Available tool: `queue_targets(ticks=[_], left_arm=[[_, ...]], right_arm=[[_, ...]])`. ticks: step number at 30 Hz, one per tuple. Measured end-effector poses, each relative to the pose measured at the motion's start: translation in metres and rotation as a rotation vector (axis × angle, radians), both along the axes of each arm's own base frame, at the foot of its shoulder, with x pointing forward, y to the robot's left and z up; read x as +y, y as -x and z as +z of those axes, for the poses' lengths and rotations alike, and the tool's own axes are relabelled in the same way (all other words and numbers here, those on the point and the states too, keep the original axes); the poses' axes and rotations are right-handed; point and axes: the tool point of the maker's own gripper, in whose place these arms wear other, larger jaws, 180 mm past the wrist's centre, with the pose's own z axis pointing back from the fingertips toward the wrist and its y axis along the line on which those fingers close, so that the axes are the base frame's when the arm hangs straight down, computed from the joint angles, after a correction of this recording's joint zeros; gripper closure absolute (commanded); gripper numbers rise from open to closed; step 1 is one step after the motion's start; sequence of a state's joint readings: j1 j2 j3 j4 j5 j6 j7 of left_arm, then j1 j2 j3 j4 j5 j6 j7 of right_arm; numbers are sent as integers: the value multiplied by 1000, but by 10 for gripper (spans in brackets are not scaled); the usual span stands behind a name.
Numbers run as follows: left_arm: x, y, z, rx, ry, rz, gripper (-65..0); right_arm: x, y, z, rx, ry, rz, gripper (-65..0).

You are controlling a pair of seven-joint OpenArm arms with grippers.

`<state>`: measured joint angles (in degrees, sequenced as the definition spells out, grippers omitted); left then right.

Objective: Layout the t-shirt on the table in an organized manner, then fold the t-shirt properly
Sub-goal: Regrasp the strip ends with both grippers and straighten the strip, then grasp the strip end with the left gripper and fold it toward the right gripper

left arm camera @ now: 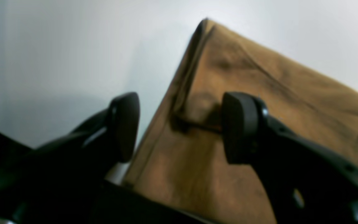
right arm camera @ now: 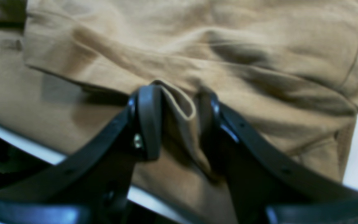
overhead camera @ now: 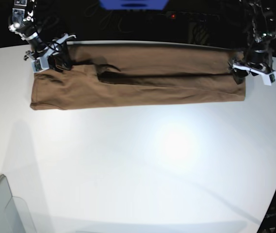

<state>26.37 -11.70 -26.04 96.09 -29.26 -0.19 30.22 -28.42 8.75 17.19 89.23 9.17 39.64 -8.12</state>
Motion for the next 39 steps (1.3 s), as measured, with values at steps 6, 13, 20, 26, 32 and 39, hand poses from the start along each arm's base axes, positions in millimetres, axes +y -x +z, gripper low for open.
queue_targets(ticks=[6, 13, 20, 26, 32, 39], left_arm=[[3, -6, -11, 10, 12, 14, -403], [10, -6, -20, 17, 7, 35, -398], [22, -14, -32, -11, 18, 69, -97], [28, -24, -40, -51, 38, 101, 0], [30, -24, -28, -5, 18, 67, 0], [6, -27, 23, -61, -37, -18, 0]], right_arm=[[4, -1, 0, -1, -5, 9, -215], [4, -5, 0, -5, 0, 13, -215], [5, -10, 2, -11, 0, 15, -215], [5, -11, 1, -10, 2, 17, -215], [16, -14, 1, -15, -13, 42, -215], [36, -25, -4, -29, -72, 55, -215]])
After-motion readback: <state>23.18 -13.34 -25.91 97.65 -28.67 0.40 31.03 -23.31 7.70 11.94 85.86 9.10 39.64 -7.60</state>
